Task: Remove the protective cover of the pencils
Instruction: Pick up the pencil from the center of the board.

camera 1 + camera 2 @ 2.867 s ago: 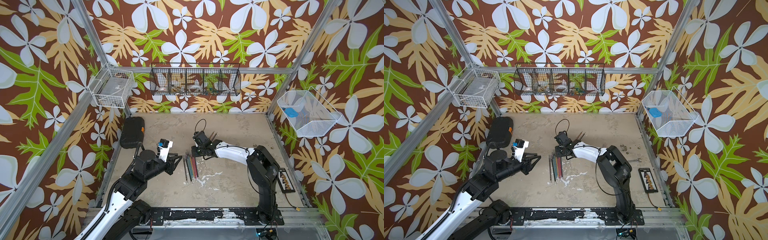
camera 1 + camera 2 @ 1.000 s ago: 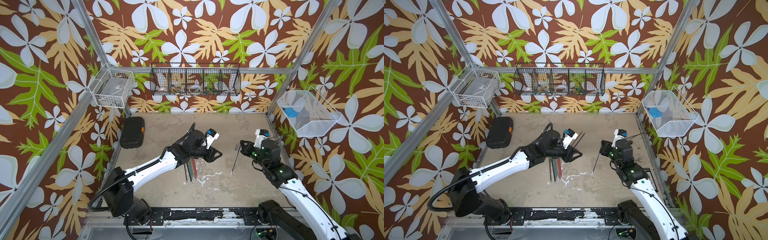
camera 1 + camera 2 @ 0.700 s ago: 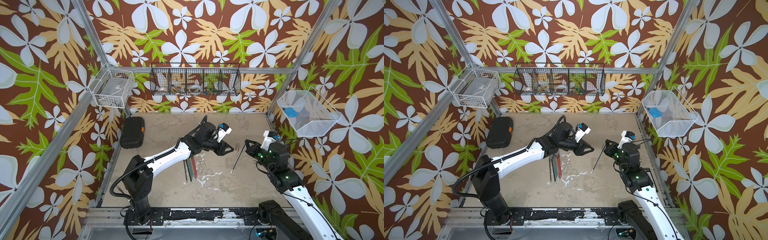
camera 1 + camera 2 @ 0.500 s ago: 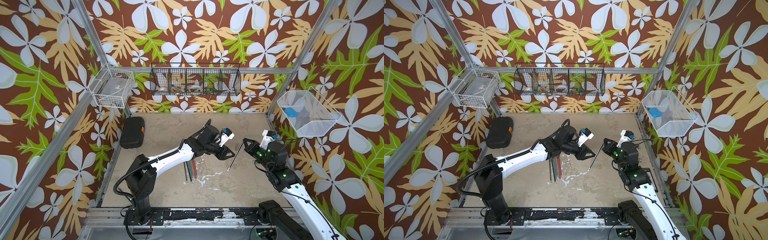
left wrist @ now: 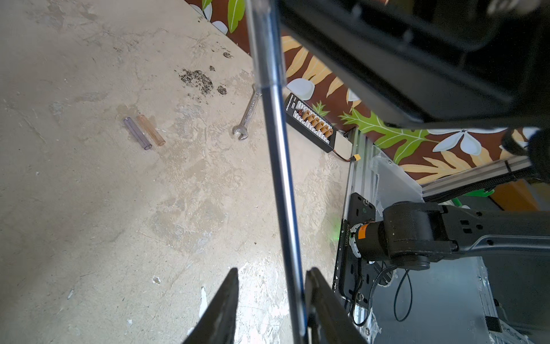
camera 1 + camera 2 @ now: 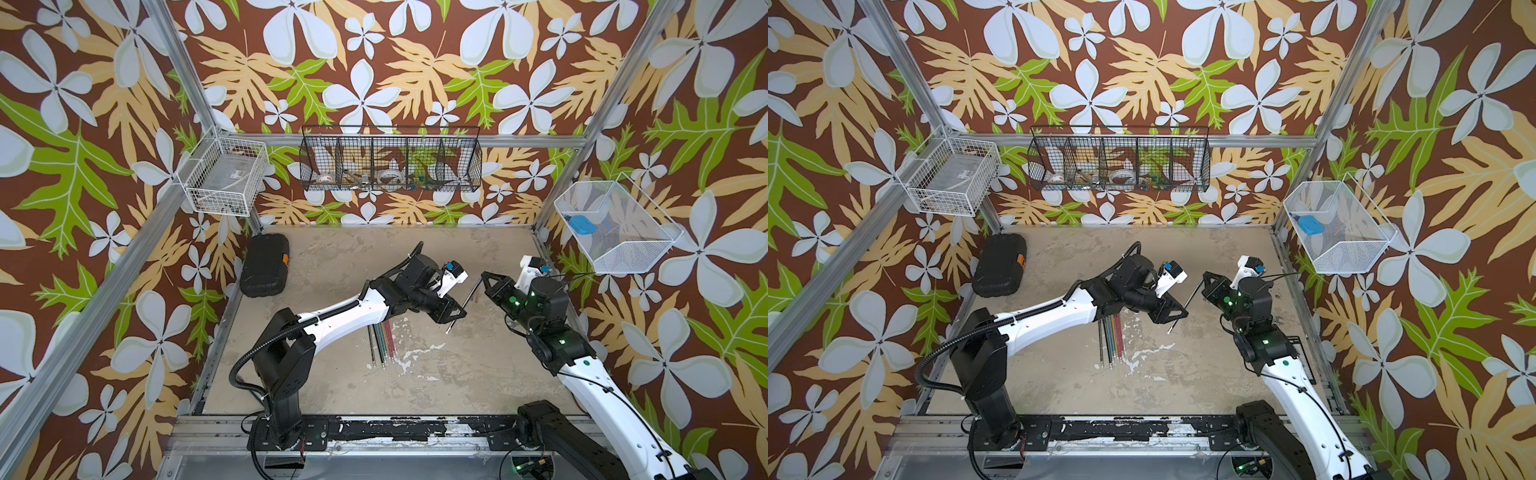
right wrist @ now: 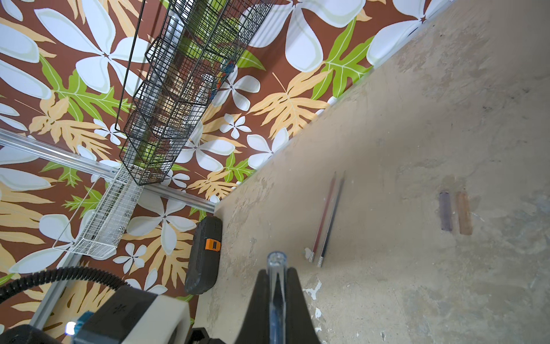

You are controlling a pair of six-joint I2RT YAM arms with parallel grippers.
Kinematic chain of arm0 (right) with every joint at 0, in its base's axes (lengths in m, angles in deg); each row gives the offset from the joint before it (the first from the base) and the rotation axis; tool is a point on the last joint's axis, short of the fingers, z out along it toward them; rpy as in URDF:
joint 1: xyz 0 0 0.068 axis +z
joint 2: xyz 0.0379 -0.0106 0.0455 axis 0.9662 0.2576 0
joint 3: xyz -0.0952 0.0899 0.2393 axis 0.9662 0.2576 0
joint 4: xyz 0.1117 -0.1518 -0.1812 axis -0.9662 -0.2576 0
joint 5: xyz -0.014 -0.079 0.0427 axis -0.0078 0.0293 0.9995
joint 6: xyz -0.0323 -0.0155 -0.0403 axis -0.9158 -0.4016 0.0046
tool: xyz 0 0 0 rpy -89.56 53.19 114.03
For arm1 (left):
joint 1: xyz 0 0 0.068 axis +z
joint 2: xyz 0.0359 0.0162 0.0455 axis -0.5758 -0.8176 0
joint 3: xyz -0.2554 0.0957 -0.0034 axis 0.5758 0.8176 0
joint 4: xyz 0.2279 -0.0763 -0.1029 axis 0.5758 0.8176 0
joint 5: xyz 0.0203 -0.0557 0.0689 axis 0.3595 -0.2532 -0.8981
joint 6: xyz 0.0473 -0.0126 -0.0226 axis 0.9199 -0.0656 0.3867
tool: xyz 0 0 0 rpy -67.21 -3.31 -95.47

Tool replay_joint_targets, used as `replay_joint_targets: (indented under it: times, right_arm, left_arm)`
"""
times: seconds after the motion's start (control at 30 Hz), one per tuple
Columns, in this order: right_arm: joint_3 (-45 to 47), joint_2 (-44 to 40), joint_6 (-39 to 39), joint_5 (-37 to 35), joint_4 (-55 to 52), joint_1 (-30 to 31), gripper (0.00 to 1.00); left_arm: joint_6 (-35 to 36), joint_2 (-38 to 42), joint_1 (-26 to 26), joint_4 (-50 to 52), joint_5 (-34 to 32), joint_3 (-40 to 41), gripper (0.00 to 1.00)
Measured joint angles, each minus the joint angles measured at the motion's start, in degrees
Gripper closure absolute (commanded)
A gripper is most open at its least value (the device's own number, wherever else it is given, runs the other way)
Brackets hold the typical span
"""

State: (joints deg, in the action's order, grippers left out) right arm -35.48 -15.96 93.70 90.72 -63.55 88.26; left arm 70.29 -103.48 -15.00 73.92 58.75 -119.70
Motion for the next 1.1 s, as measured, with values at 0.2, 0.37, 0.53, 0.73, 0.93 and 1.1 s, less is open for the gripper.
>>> replay_joint_targets:
  times: [0.2, 0.37, 0.53, 0.73, 0.93, 1.1]
  right_arm:
    - [-0.22, -0.15, 0.07, -0.11, 0.00, 0.00, 1.00]
    - [-1.51, 0.76, -0.15, -0.44, -0.15, -0.02, 1.00]
    - [-5.03, 3.32, -4.24, -0.39, -3.74, -0.02, 0.55]
    - [-10.40, 8.52, -16.44, 9.53, -8.50, -7.08, 0.28]
    - [-6.91, 12.20, -17.90, 30.25, -8.00, -17.66, 0.36]
    - [-8.09, 12.98, -19.37, 36.22, -6.84, -18.05, 0.55]
  left_arm:
    - [0.02, -0.52, -0.17, 0.42, 0.09, 0.24, 0.80]
    - [0.07, -0.92, -0.20, 0.63, -0.15, 0.07, 1.00]
    - [1.11, -1.29, -0.17, 2.29, -1.86, -1.22, 1.00]
    - [3.41, -3.54, -0.20, 7.41, -9.25, -4.20, 1.00]
    - [4.28, -3.87, -0.20, 9.97, -11.87, -4.63, 1.00]
    - [4.28, -3.87, -0.26, 10.34, -11.80, -4.63, 1.00]
